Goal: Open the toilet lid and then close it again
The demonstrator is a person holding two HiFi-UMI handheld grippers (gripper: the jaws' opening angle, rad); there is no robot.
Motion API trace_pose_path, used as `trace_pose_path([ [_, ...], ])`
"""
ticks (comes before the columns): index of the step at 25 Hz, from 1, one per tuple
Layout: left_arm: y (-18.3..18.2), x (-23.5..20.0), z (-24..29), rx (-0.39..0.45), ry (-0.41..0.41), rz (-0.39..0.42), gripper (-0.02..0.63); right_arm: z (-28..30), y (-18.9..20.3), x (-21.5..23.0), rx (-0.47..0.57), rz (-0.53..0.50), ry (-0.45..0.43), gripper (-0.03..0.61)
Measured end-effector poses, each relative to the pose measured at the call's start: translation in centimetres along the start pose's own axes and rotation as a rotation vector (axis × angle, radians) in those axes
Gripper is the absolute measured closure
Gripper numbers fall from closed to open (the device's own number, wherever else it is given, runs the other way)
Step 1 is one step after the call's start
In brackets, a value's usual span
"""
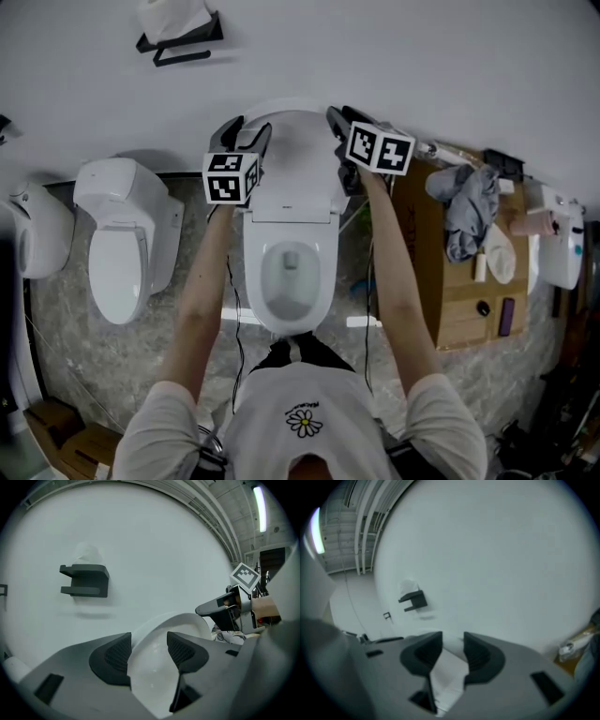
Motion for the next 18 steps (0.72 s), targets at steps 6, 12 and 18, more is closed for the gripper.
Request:
trace_pose_path([
  [6,0.1,-0.6,-0.2,-0.010,-0.010,0.000,0.348,0.5,-0.2,-0.2,0.017,-0.039,0.061,0.428],
  [12,-0.9,-0.9,-0.5,0.005,-0.015,-0.015,0.348,0.7,-0.5,-0.1,0.010,-0.038,0.050,0.426],
  [18,-1.5,-0.3,-1.8,0.021,-0.001,-0.039,0.348,0.2,-0.5,-0.3,0.004,-0.050,0.081,0.423],
])
Point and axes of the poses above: the fingertips, and each gripper's own axes: z forward along the fingers, x to its right, y out of its underside, the point moved 9 cm from there along -z, backward along the fingers, and after that the axes turned 10 degrees about -x, right-handed, at the moved point
